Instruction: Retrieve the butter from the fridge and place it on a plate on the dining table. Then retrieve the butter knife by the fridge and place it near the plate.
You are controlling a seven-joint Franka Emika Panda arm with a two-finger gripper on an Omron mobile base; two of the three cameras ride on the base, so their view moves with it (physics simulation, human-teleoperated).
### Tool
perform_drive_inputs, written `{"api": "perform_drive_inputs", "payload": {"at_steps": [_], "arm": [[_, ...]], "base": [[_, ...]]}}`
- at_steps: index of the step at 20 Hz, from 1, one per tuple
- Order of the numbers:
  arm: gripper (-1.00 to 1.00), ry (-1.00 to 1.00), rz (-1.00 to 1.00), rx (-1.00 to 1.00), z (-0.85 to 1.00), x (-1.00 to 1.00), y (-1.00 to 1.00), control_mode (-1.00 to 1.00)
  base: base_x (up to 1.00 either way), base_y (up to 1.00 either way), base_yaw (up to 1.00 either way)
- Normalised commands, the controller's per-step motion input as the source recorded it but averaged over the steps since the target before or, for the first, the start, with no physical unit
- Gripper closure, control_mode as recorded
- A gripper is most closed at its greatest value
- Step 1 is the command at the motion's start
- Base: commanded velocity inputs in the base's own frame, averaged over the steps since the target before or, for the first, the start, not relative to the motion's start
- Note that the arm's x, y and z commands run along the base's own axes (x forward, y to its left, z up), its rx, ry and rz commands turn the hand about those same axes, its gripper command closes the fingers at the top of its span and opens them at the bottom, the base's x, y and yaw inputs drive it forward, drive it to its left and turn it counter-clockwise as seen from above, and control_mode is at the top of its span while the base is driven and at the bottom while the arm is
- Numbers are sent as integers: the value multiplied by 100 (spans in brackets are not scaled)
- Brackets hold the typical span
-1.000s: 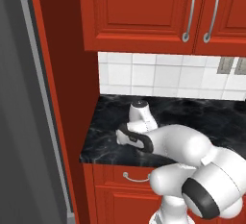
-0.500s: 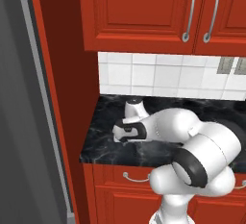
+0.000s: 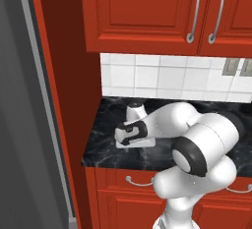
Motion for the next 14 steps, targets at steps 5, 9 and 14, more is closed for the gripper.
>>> {"api": "perform_drive_inputs", "payload": {"at_steps": [5, 9, 14], "arm": [[-100, 1, 0, 0, -22, 0, 0, -100], [-100, 3, 0, 0, -39, 0, -1, -100], [-100, 4, 0, -1, -38, 0, -3, -100]], "base": [[0, 0, 0], [0, 0, 0], [0, 0, 0]]}}
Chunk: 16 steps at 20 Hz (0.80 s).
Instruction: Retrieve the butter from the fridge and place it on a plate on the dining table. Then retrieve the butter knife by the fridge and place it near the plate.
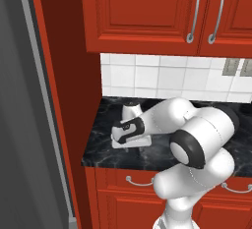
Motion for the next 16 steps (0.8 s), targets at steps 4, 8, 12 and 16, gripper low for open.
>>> {"api": "perform_drive_inputs", "payload": {"at_steps": [4, 8, 12, 16], "arm": [[-100, 0, 0, 0, -7, 0, 0, -100], [100, 0, 0, 0, -9, 0, 0, -100], [100, 0, 0, 0, -12, 0, 0, -100], [100, 0, 0, 1, -8, 0, 0, -100]], "base": [[0, 0, 0], [0, 0, 0], [0, 0, 0], [0, 0, 0]]}}
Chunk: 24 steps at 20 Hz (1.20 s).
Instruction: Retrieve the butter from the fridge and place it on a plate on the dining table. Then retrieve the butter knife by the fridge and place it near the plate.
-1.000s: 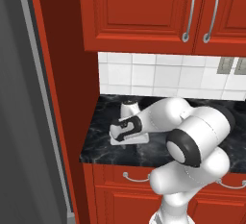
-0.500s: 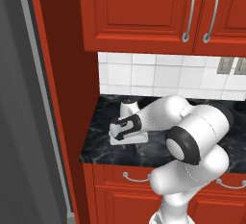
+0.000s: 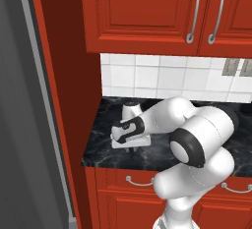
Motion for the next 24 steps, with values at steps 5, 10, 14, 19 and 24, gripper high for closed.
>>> {"api": "perform_drive_inputs", "payload": {"at_steps": [5, 10, 14, 19, 24], "arm": [[100, 0, 0, 0, -3, 0, 0, -100], [100, -2, 0, 0, 0, -1, 0, -100], [100, -7, 0, 0, 26, -22, -15, -100], [100, -11, 0, 0, 66, -45, -37, -100], [100, -3, 0, 0, 99, -46, -50, -100]], "base": [[0, 0, 0], [0, 0, 0], [0, 0, 0], [0, 0, 0], [0, 0, 0]]}}
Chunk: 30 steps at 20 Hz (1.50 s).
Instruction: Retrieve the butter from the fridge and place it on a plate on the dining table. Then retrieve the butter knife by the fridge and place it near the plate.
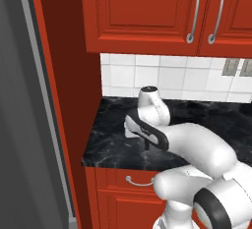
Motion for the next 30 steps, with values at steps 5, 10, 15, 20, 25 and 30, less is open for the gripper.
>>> {"api": "perform_drive_inputs", "payload": {"at_steps": [5, 10, 15, 20, 25, 30], "arm": [[100, 0, 0, 4, 93, -55, -54, -100], [100, -3, 0, 7, 75, -64, -53, -100], [100, -8, 0, 0, 52, -65, -40, -100], [100, -1, 0, -2, 35, -38, -30, -100], [100, 1, 0, 0, 39, -18, -2, -100], [100, 1, 0, 0, 5, -8, 0, -100]], "base": [[0, 0, 0], [0, 0, 0], [0, 0, 0], [0, 0, 0], [0, 0, 0], [0, 0, 0]]}}
